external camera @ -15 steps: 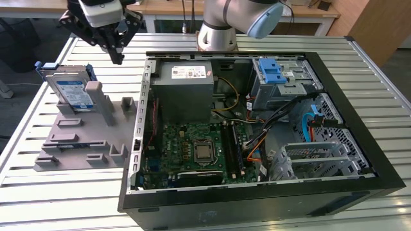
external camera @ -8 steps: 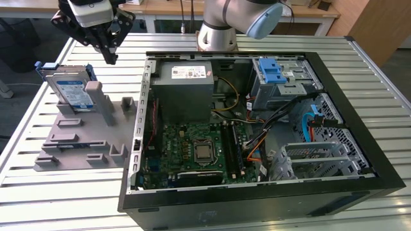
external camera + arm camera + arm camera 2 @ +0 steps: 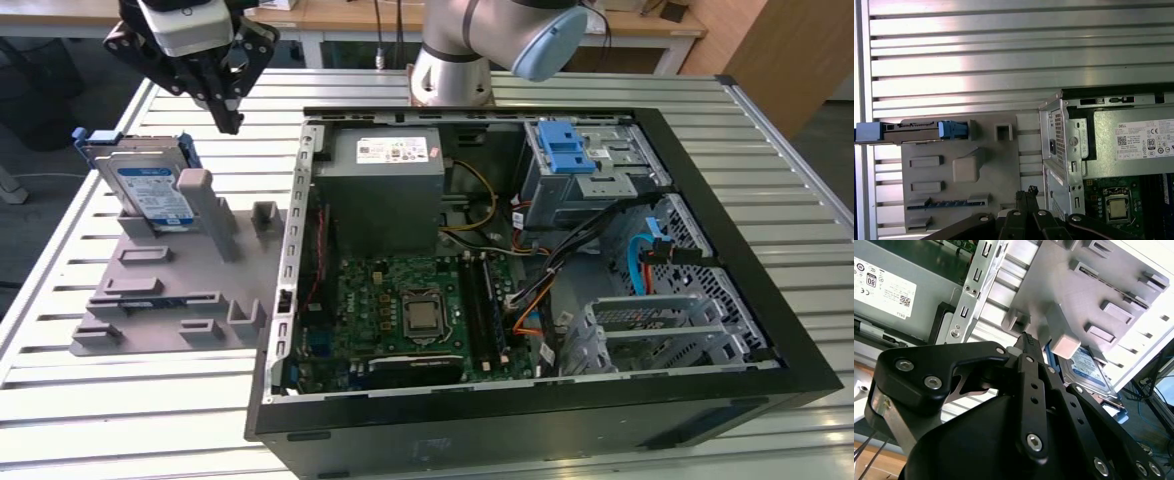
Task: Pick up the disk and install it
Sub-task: 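Reach for the disk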
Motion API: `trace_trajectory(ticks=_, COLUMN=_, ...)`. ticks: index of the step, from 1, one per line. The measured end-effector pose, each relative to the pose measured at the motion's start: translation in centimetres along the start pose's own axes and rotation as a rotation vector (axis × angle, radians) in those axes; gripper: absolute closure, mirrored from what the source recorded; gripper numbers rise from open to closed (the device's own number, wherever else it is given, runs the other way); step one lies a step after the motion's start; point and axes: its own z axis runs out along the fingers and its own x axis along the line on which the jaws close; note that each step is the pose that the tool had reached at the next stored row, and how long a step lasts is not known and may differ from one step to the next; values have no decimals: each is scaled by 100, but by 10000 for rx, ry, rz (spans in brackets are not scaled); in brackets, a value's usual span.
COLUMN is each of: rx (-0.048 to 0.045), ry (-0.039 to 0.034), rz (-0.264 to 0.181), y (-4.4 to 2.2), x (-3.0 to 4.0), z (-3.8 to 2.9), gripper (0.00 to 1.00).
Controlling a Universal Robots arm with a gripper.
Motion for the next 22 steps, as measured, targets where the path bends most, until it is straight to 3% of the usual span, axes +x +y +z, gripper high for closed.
trace_trajectory(ticks=13, rx=0, ry=0, rz=1, y=1, x=26, z=2, gripper=89)
trace_trajectory(ticks=19, rx=2, ry=-1, rz=-1, y=38, x=72, z=3, gripper=89)
trace_trajectory(ticks=22, rx=1, ry=-1, rz=1, y=61, x=128, z=3, gripper=89)
